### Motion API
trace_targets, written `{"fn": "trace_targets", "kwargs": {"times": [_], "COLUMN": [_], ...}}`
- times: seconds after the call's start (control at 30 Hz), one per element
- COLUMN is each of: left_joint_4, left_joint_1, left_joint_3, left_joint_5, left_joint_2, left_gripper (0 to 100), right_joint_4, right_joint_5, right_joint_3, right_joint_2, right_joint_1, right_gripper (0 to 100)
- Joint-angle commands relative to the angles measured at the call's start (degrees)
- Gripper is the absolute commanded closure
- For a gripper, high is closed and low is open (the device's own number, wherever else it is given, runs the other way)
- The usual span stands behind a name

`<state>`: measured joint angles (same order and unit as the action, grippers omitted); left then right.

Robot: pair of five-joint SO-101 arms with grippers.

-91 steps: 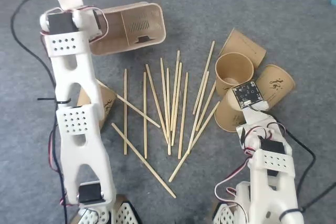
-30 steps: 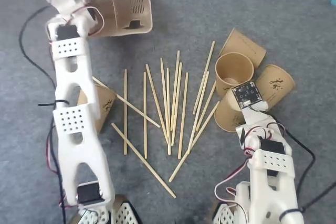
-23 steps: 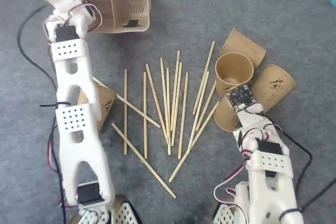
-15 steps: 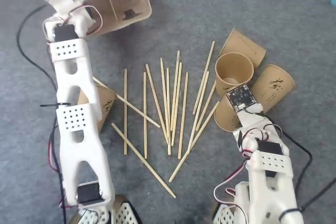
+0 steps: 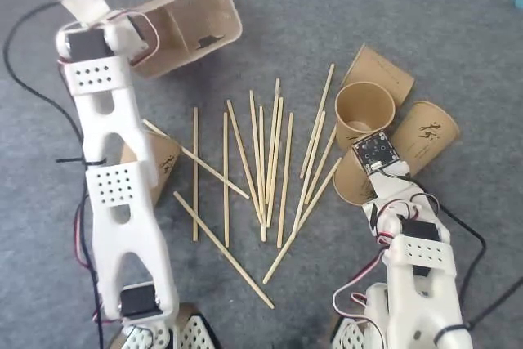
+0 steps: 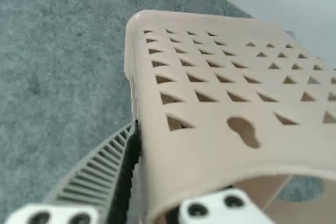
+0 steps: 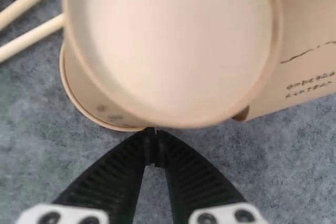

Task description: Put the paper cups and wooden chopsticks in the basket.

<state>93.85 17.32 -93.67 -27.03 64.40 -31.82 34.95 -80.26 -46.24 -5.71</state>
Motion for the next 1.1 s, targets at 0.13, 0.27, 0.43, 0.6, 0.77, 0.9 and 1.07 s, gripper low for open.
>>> {"fn": "trace_targets", "kwargs": {"times": [0.13, 0.27, 0.43, 0.6, 0.77, 0.9, 1.07], "left_joint_4": [6.9, 6.9, 4.0, 3.6, -1.1, -5.1, -10.0], "left_joint_1": [-2.8, -5.5, -5.4, -3.9, -0.8, 1.0, 1.8], "left_joint_3": [9.0, 26.2, 33.8, 33.6, 34.2, 33.7, 33.6], "left_joint_5": [-0.5, 3.3, 3.6, 3.6, 3.6, 3.6, 3.4], "left_joint_2": [-18.7, -27.7, -33.5, -33.4, -33.3, -31.4, -25.1], "left_gripper": [99, 99, 99, 99, 99, 96, 82], "right_joint_4": [1.1, 1.1, 1.1, 1.1, 1.1, 1.1, 1.1], "right_joint_5": [0.8, 0.8, 0.8, 0.8, 0.8, 0.8, 0.8], "right_joint_3": [0.4, 0.4, 0.4, 0.4, 0.4, 0.4, 0.4], "right_joint_2": [-1.6, -1.6, -1.6, -1.6, -1.6, -1.6, -1.6], "right_joint_1": [0.5, 0.5, 0.5, 0.5, 0.5, 0.5, 0.5], "right_gripper": [99.0, 99.0, 99.0, 99.0, 99.0, 99.0, 99.0]}}
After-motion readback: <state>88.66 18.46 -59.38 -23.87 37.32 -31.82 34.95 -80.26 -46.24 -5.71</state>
